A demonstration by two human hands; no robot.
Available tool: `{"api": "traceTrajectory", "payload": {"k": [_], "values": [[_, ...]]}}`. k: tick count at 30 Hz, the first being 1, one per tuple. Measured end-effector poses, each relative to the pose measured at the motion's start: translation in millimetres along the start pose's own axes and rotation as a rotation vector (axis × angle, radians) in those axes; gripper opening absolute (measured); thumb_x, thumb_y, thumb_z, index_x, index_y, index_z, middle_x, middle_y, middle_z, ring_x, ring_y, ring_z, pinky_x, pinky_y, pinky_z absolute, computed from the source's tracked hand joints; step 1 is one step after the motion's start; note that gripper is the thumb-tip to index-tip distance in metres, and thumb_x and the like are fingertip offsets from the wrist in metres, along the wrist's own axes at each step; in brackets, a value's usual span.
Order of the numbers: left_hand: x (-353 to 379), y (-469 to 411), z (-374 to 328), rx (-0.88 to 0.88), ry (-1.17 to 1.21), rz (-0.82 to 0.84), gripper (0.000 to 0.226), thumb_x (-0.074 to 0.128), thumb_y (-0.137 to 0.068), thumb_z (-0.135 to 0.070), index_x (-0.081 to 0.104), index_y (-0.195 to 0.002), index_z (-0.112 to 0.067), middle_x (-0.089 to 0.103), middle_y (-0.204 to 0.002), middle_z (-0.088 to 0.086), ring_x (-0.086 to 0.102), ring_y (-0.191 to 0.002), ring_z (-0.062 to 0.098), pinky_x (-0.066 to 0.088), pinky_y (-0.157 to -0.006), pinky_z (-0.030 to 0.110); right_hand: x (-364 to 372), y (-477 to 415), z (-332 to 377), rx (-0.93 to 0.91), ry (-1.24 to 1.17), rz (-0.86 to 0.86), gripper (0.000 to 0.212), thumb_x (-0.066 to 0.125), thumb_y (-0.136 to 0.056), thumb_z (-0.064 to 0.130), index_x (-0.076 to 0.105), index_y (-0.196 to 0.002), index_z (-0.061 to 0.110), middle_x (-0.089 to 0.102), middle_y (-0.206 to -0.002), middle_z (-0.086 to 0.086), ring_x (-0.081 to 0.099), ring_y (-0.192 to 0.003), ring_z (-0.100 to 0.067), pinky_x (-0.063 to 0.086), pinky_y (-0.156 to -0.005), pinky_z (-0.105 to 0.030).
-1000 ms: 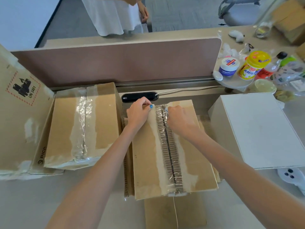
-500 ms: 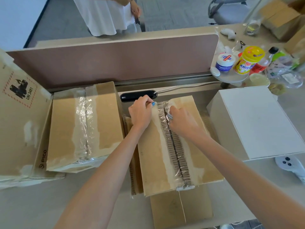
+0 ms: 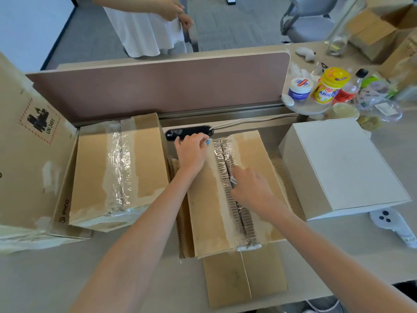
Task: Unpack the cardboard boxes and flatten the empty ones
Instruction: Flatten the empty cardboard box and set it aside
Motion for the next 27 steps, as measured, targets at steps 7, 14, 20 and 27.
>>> {"api": "traceTrajectory", "payload": {"k": [7,14,20,27], "values": [[1,85,-3,0.233,-0.295,0.213,0.047,0.033,-0.107,-0.032,0.035,-0.153,-0.022,0.025,-0.162,0.003,0.016,-0.151,0.022,0.008,-0.124,0.044,2,11,-9,-0.034,-0.115,-0.077,0.023,0.044,-0.087,0.003,0.046,-0.11,0.007,0.036,-0.075,0.0,0.043,-0.075,-0.025,0.033,-0.064,-0.032],[-10,165,-16,0.275,-0.345,0.241,0.059,0.025,-0.099,-0.047,0.041,-0.15,-0.021,0.028,-0.162,0.0,0.019,-0.15,0.019,0.013,-0.123,0.043,8,10,-14,-0.044,-0.154,-0.055,0.026,0.049,-0.088,0.006,0.049,-0.113,0.005,0.052,-0.099,-0.015,0.054,-0.092,-0.034,0.036,-0.067,-0.033],[-13,223,-15,0.316,-0.422,0.433,0.094,0.02,-0.083,-0.082,0.013,-0.159,-0.028,-0.004,-0.166,-0.008,-0.011,-0.152,0.012,-0.006,-0.123,0.043,9,13,-17,-0.067,-0.168,-0.055,0.02,0.05,-0.087,0.005,0.05,-0.107,0.004,0.047,-0.089,-0.01,0.045,-0.079,-0.028,0.035,-0.066,-0.031],[-5,232,-12,0.37,-0.539,0.359,0.093,0.012,-0.087,-0.083,0.037,-0.151,-0.021,0.032,-0.16,0.004,0.03,-0.147,0.03,0.028,-0.112,0.056,8,28,-19,-0.085,-0.094,-0.031,0.01,0.053,-0.085,0.009,0.057,-0.095,0.007,0.055,-0.088,-0.009,0.054,-0.081,-0.028,0.041,-0.066,-0.03]]}}
Point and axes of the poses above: each hand's wrist, its own y-axis away from the middle knuckle, its own x-axis out of the palm, z = x × y, the point moved 6 cm from there along -y, towards the middle knuckle
